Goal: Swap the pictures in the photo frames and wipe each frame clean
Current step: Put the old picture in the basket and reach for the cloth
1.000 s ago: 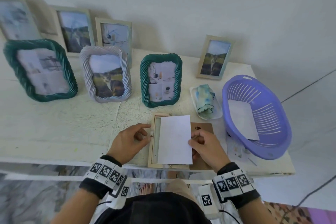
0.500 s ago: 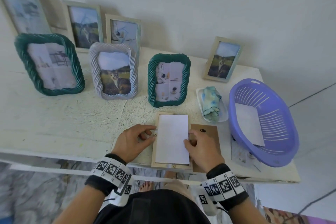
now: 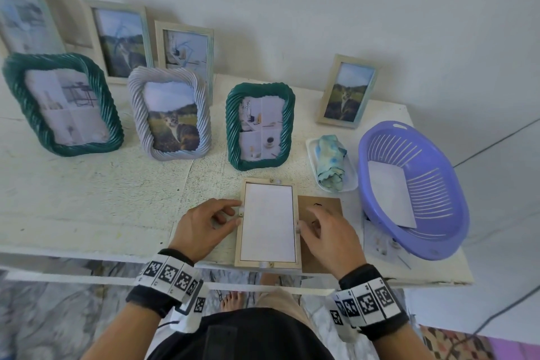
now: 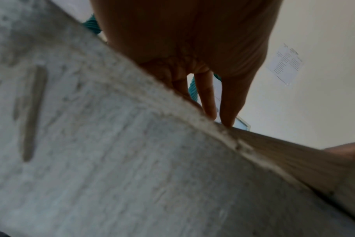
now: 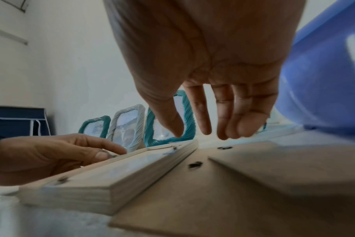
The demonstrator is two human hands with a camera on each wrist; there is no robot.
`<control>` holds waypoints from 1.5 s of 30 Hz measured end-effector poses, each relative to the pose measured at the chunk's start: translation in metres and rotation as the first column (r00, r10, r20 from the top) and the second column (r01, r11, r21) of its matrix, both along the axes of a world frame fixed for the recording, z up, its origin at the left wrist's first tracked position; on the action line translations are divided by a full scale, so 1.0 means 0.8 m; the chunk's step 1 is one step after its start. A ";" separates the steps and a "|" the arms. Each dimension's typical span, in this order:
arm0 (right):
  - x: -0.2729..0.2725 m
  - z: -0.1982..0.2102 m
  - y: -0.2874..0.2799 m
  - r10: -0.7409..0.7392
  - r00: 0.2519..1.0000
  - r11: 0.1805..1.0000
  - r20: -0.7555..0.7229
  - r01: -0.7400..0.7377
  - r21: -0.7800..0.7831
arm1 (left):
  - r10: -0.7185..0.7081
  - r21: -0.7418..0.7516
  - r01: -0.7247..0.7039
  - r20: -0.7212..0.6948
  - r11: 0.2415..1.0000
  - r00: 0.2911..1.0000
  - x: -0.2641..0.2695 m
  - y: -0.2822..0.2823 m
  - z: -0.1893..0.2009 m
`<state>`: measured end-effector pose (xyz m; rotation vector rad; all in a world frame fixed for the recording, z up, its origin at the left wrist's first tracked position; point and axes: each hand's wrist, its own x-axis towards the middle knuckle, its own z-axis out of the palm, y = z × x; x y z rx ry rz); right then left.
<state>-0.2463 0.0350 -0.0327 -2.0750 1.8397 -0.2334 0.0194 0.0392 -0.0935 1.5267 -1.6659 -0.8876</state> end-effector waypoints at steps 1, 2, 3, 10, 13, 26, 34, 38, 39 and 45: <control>-0.007 0.001 0.002 -0.037 0.998 0.999 -0.060 0.037 -0.001 | 0.002 -0.003 -0.002 0.000 1.000 1.000 0.000 0.000 0.000; -0.013 0.002 0.005 -0.070 0.990 0.997 -0.125 0.072 0.012 | 0.003 -0.005 -0.003 0.003 1.000 1.000 0.001 0.000 -0.001; -0.019 0.002 0.008 -0.094 0.979 0.995 -0.180 0.101 0.028 | 0.002 -0.007 -0.002 0.008 1.000 1.000 0.001 0.000 -0.001; -0.040 -0.006 0.020 -0.173 0.977 0.970 -0.121 0.191 0.152 | 0.010 -0.002 -0.010 0.013 1.000 1.000 0.001 -0.001 -0.001; -0.044 -0.007 0.017 -0.250 0.968 0.954 -0.018 0.249 0.164 | 0.010 -0.007 -0.010 0.008 1.000 1.000 0.001 -0.001 -0.001; 0.029 0.014 0.002 -0.072 0.991 0.997 0.109 0.068 0.042 | 0.011 0.028 -0.011 0.012 1.000 1.000 0.001 -0.002 -0.001; 0.074 -0.006 -0.001 0.008 1.000 1.000 0.016 -0.008 -0.005 | 0.014 0.007 -0.014 0.017 1.000 1.000 0.001 -0.003 -0.004; 0.073 -0.010 -0.001 0.041 0.996 0.999 -0.075 -0.042 -0.010 | 0.010 0.006 -0.010 0.018 1.000 1.000 0.001 -0.003 -0.004; 0.071 -0.010 -0.002 0.057 0.995 0.998 -0.076 -0.058 -0.013 | 0.008 0.006 -0.008 0.016 1.000 1.000 0.002 -0.003 -0.003; 0.021 -0.011 -0.023 0.090 0.983 0.994 0.158 -0.100 0.054 | 0.016 0.013 -0.016 0.022 1.000 1.000 0.001 -0.003 -0.003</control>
